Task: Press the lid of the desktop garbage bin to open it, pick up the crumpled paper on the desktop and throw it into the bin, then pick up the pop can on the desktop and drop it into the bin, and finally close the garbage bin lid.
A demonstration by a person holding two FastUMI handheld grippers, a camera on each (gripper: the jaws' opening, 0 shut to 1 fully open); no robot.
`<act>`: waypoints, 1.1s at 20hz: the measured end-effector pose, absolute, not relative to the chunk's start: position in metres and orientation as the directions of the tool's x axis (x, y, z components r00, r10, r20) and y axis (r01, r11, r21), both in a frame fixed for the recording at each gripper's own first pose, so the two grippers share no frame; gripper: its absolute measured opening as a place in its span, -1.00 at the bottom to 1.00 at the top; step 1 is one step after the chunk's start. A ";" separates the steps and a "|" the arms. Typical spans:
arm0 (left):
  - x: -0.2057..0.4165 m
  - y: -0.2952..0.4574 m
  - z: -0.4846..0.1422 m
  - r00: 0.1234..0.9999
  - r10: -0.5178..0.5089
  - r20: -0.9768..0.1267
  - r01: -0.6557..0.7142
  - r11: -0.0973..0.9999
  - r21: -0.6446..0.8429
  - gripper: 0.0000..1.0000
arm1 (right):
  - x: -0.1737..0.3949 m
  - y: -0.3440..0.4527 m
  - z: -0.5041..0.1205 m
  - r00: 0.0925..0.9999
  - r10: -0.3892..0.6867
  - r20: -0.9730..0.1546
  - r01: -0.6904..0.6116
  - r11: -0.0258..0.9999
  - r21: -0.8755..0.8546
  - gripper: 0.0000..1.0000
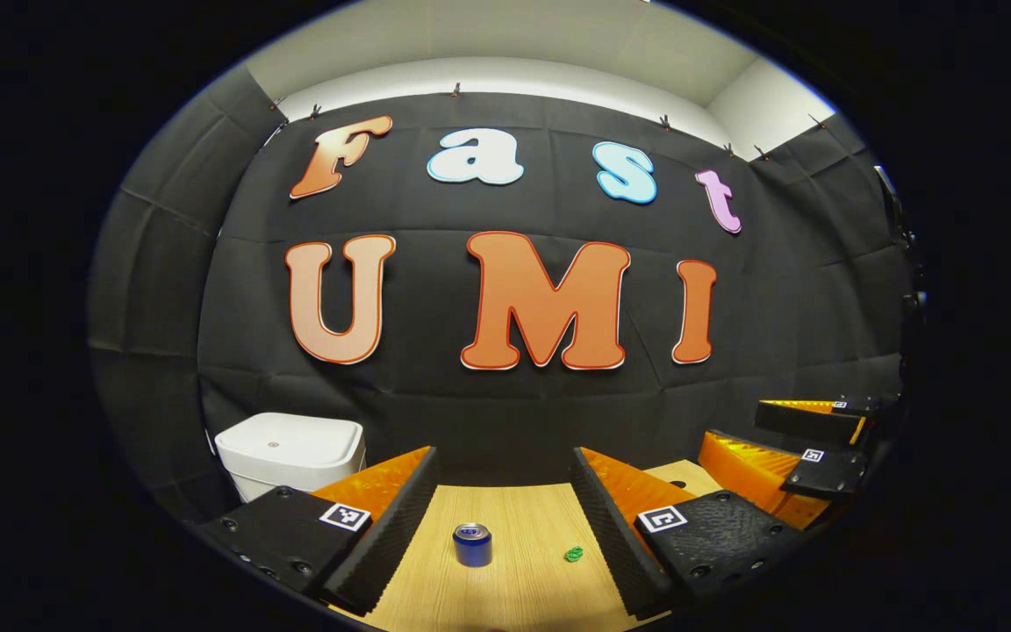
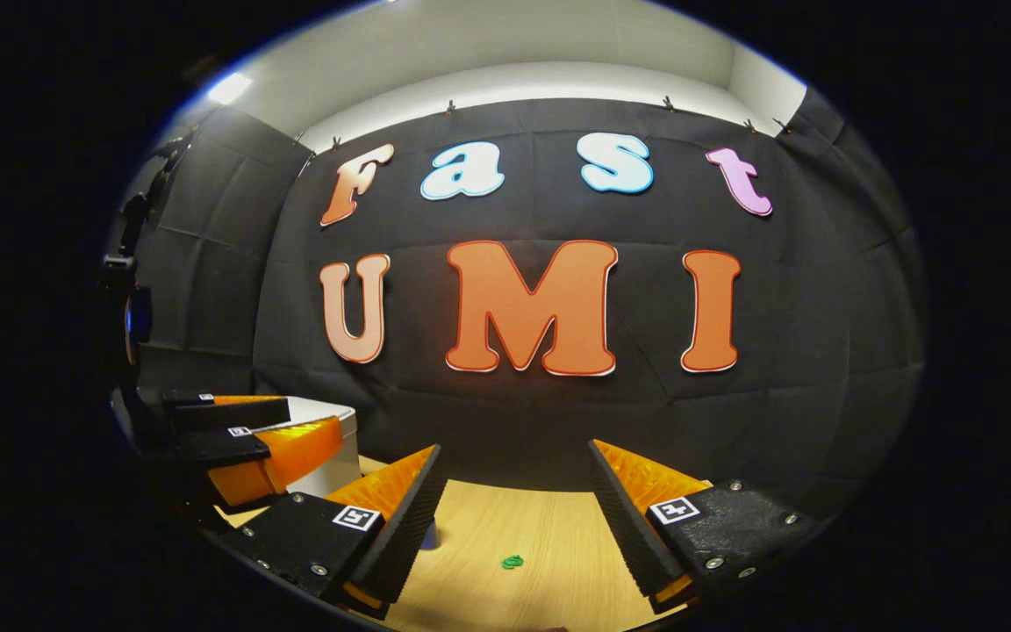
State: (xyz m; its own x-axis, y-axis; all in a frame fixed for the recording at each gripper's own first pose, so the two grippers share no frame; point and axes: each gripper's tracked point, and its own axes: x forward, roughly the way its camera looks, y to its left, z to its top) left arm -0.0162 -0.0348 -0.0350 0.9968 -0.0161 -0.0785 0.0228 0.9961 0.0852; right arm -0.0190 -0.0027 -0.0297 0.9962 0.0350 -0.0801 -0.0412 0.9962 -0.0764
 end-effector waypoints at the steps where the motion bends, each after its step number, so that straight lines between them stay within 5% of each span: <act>1: -0.015 -0.038 -0.035 0.997 -0.014 -0.080 0.020 0.996 0.087 0.86 | -0.019 -0.005 -0.030 0.996 0.037 -0.079 -0.043 0.997 -0.070 0.91; 13: -0.027 -0.053 -0.069 0.986 0.068 -0.149 -0.050 0.991 0.124 0.89 | -0.011 -0.022 -0.067 0.982 0.105 -0.159 -0.108 0.994 -0.009 0.91; 22: 0.013 0.006 -0.113 0.963 0.052 -0.263 -0.027 0.995 0.097 0.91 | 0.032 -0.002 -0.205 0.884 0.044 -0.465 -0.062 0.998 -0.022 0.92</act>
State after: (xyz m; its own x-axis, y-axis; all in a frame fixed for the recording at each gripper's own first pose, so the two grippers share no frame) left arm 0.0132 0.0056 -0.1133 0.9633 0.0523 -0.2633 -0.0274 0.9949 0.0973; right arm 0.0319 -0.0020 -0.2050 0.8842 0.0443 -0.4649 -0.0618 0.9978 -0.0224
